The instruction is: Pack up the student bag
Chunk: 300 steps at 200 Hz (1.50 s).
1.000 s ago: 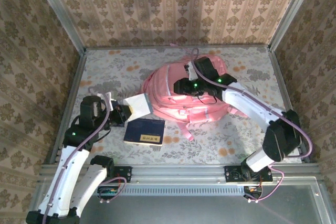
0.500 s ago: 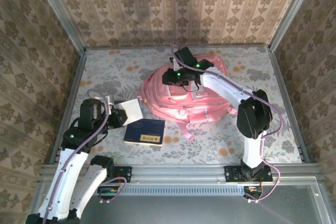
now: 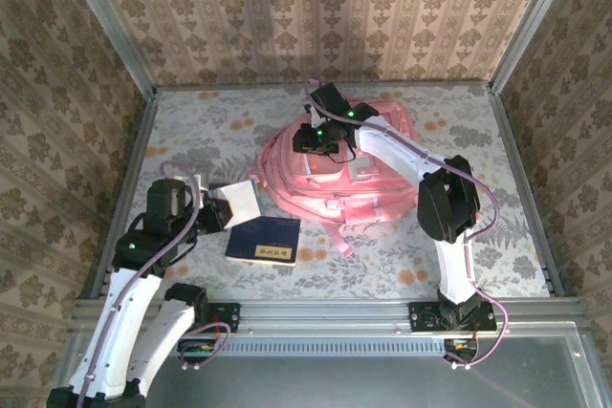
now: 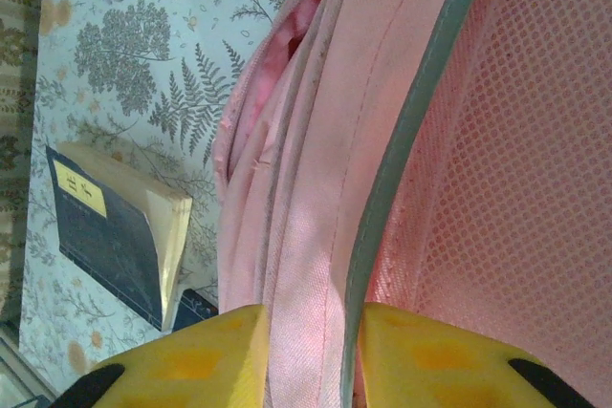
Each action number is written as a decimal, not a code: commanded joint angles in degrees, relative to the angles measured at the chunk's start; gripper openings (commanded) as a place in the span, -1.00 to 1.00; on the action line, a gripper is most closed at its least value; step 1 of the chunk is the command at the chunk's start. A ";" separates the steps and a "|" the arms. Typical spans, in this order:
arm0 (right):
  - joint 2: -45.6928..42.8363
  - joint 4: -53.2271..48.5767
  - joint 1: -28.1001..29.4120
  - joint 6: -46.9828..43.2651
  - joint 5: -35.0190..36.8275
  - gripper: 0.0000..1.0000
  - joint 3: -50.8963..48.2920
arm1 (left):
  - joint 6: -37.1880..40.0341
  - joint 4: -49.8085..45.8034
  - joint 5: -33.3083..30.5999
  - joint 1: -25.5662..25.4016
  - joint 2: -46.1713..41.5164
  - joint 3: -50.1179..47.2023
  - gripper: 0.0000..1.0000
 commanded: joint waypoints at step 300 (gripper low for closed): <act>-40.50 11.51 -13.93 13.77 -16.54 -1.00 -27.62 | -8.09 16.66 8.46 -4.64 11.34 0.03 -1.00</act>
